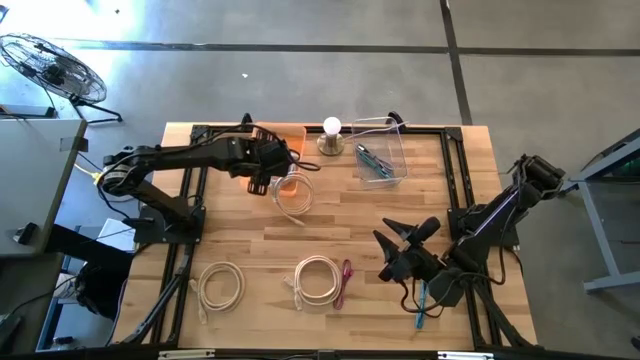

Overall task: Pick & Place USB Port
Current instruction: Put the top light brown HDMI cable into the orange bin

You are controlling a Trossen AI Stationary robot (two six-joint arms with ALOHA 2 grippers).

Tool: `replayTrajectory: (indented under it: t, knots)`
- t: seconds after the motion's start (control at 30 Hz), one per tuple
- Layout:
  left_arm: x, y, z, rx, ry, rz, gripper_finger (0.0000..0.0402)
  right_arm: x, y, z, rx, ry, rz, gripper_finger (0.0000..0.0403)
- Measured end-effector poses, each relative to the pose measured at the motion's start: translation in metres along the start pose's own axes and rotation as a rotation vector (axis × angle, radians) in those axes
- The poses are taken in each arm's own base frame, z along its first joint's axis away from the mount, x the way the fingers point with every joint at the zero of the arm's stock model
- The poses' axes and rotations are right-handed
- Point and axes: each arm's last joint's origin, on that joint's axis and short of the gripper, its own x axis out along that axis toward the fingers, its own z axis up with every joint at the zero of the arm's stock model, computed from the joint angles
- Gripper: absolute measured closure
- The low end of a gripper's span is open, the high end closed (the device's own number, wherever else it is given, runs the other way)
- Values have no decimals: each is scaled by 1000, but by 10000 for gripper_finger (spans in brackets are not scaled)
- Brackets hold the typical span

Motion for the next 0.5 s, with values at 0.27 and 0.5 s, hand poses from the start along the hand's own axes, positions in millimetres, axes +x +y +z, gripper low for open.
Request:
replayTrajectory:
  t: [0.27, 0.5]
  knots:
    - [-1, -5, 2, -28, -99, -191, 121, 0, 0, 0, -4, 1, 0, 215]
    - [-3, -10, 6, -84, -207, -389, 121, 4, 0, -2, -21, 10, -7, 215]
